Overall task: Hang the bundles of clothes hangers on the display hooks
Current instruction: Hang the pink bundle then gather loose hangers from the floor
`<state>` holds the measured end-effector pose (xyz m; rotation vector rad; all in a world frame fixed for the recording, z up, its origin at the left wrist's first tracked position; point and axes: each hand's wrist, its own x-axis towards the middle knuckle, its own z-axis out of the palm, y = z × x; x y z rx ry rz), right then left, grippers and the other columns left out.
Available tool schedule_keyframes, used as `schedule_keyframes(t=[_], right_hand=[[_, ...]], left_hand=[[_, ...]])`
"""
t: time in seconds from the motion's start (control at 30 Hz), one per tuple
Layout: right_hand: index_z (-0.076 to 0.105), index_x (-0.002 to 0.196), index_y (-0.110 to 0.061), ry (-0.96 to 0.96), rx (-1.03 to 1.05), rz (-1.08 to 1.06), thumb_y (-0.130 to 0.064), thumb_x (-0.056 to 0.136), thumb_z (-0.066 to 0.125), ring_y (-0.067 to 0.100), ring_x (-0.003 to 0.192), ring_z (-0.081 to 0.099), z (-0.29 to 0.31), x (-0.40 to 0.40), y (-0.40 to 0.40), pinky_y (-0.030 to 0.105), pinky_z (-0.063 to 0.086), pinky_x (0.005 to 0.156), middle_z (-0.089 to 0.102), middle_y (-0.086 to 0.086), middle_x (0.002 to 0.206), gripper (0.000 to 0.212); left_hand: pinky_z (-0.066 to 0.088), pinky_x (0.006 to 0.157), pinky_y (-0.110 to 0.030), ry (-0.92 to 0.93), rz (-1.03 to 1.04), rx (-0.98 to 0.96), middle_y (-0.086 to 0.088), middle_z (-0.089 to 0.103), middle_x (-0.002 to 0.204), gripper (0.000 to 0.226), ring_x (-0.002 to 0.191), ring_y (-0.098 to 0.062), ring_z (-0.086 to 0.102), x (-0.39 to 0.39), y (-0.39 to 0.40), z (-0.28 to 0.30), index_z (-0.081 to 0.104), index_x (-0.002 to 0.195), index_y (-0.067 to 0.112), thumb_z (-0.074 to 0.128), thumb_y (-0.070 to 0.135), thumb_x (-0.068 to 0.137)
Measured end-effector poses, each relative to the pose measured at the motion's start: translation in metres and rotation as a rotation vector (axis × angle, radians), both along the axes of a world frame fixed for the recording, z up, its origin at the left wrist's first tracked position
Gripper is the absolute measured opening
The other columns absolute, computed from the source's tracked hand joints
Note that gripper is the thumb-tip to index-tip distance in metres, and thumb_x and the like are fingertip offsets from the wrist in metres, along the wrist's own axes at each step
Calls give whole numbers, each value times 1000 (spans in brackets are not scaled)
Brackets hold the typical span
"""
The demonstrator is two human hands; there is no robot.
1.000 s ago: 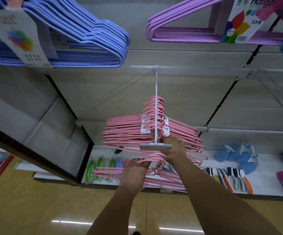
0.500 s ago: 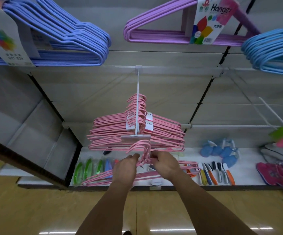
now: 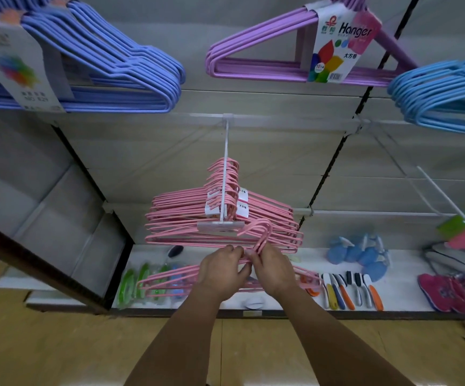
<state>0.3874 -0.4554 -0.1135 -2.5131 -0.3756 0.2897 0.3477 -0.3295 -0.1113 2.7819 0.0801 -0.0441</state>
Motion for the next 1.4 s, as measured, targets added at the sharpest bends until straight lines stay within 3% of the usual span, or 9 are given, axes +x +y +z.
schedule_keyframes(t=[0.33, 0.47, 0.63, 0.77, 0.9, 1.03, 1.17, 1.3, 1.4], right_hand=[[54, 100, -17, -73, -65, 10, -38, 100, 37, 21, 84, 57, 4, 12, 1, 35, 49, 74, 61, 4, 94, 27], [53, 103, -16, -105, -52, 30, -38, 100, 37, 25, 88, 58, 19, 28, 16, 36, 48, 74, 62, 4, 94, 28], [50, 116, -9, -166, -165, 131, -26, 99, 37, 31, 100, 55, 29, 37, 29, 36, 40, 77, 60, 11, 108, 27], [51, 115, -12, -188, -225, 188, -15, 95, 39, 27, 90, 55, 25, 40, 41, 34, 41, 75, 62, 10, 106, 24], [50, 117, -17, -128, -198, 198, -20, 98, 35, 25, 90, 54, 24, 40, 50, 31, 42, 78, 61, 6, 109, 24], [48, 122, -20, -46, -202, 180, -22, 100, 33, 27, 103, 57, 23, 40, 56, 32, 45, 84, 59, 6, 119, 26], [45, 126, -20, 14, -200, 156, -30, 102, 33, 28, 107, 56, 20, 41, 57, 33, 46, 89, 56, 7, 123, 29], [45, 128, -21, 12, -248, 129, -31, 98, 42, 25, 108, 55, 12, 48, 65, 34, 47, 90, 56, 5, 124, 31], [42, 129, -17, 26, -276, 99, -31, 98, 42, 24, 111, 52, 11, 54, 69, 35, 47, 90, 51, 6, 126, 34]], left_hand=[[38, 96, -35, 52, -10, 15, -3, 57, 126, 33, 118, -22, 50, 13, -3, -7, 46, 130, 23, 33, 35, 102], [38, 100, -33, -26, 54, 3, -2, 63, 118, 30, 113, -21, 55, 24, 7, -4, 52, 122, 26, 30, 30, 103], [44, 95, -31, -85, 133, -59, -5, 63, 117, 29, 107, -21, 58, 28, 23, -7, 57, 119, 19, 34, 22, 101], [44, 79, -24, -75, 221, -87, -2, 65, 105, 22, 91, -16, 58, 28, 32, -15, 63, 104, 19, 42, 19, 98], [39, 60, -19, -26, 370, -255, 3, 59, 84, 18, 70, -10, 52, 27, 39, -25, 56, 82, 26, 49, 14, 94], [31, 51, -21, 59, 476, -358, 5, 49, 77, 12, 64, -9, 47, 30, 44, -34, 48, 83, 27, 45, 22, 94], [41, 58, -25, 15, 466, -395, 7, 57, 76, 9, 68, -12, 55, 36, 45, -41, 49, 85, 30, 45, 32, 92], [52, 82, -39, -157, 313, -211, 11, 62, 95, 16, 89, -14, 61, 43, 48, -46, 53, 97, 39, 43, 50, 89], [47, 98, -37, -102, 293, -253, 6, 58, 116, 27, 106, -15, 57, 53, 49, -48, 48, 120, 34, 44, 41, 95]])
